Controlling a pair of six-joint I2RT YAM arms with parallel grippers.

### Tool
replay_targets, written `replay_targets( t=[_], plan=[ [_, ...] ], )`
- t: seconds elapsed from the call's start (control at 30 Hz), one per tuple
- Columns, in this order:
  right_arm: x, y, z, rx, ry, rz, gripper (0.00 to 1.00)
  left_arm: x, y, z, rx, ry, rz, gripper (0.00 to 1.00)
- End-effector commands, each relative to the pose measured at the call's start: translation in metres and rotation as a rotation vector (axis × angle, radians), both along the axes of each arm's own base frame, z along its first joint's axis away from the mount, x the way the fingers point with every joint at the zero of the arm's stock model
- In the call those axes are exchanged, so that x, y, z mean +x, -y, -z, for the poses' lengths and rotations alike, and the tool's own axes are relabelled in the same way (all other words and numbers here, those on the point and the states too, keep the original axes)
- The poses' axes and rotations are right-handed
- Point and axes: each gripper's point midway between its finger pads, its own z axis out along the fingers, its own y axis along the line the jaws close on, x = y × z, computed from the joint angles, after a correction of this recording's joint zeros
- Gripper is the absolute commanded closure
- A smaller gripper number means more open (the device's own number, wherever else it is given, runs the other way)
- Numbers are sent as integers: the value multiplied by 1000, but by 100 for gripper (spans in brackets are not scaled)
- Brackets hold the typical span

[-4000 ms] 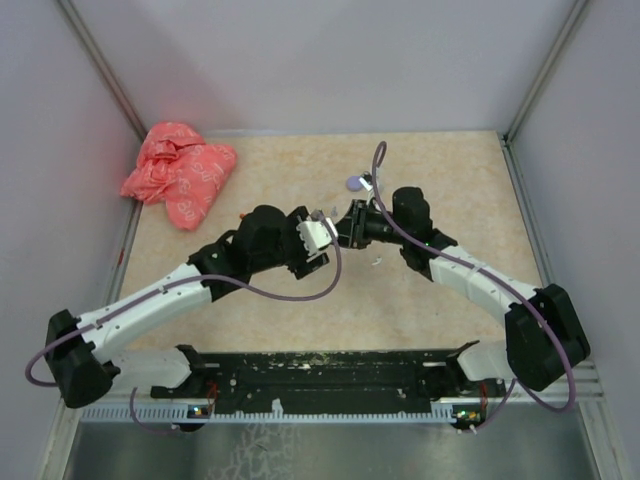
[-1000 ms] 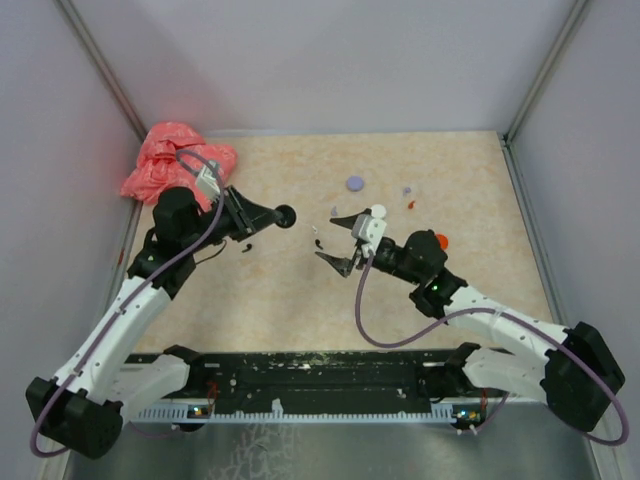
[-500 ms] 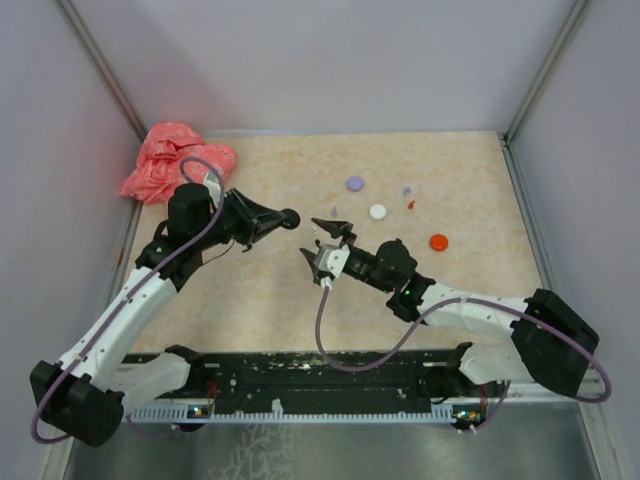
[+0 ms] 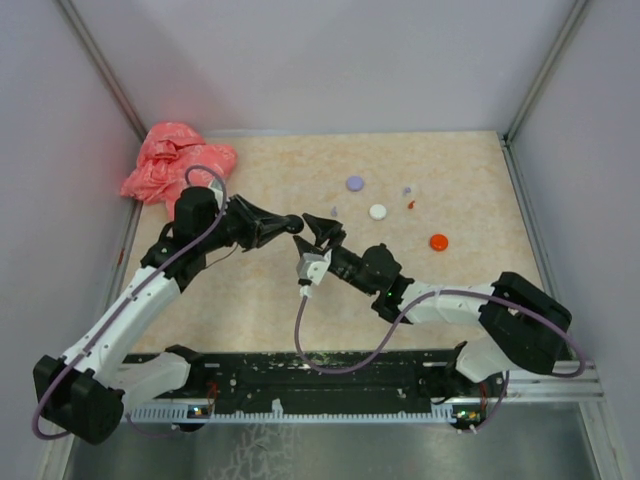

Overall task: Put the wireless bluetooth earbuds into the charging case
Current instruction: Open the charging case.

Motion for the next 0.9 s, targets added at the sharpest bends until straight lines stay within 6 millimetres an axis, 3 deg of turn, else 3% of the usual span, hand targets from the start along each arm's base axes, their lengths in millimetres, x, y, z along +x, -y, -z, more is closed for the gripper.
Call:
replay_targets(
  t=[0.0, 0.23, 0.47, 0.6, 0.7, 0.87],
  plan=[
    [4, -5, -40, 73, 114, 31, 47, -2, 6, -1, -39, -14, 16, 100],
    [5, -11, -29, 55, 120, 38, 59, -5, 8, 3, -62, -28, 23, 100],
    [5, -11, -23, 53, 99, 41, 78, -6, 8, 3, -71, -16, 26, 100],
    [4, -10, -20, 56, 57, 36, 90, -6, 4, 1, -58, 20, 14, 89],
    [1, -9, -19, 70, 9, 21, 100, -5, -1, -4, -29, 92, 6, 72],
    [-5, -8, -17, 90, -103, -17, 100, -4, -10, -21, 74, 352, 24, 45]
  ],
)
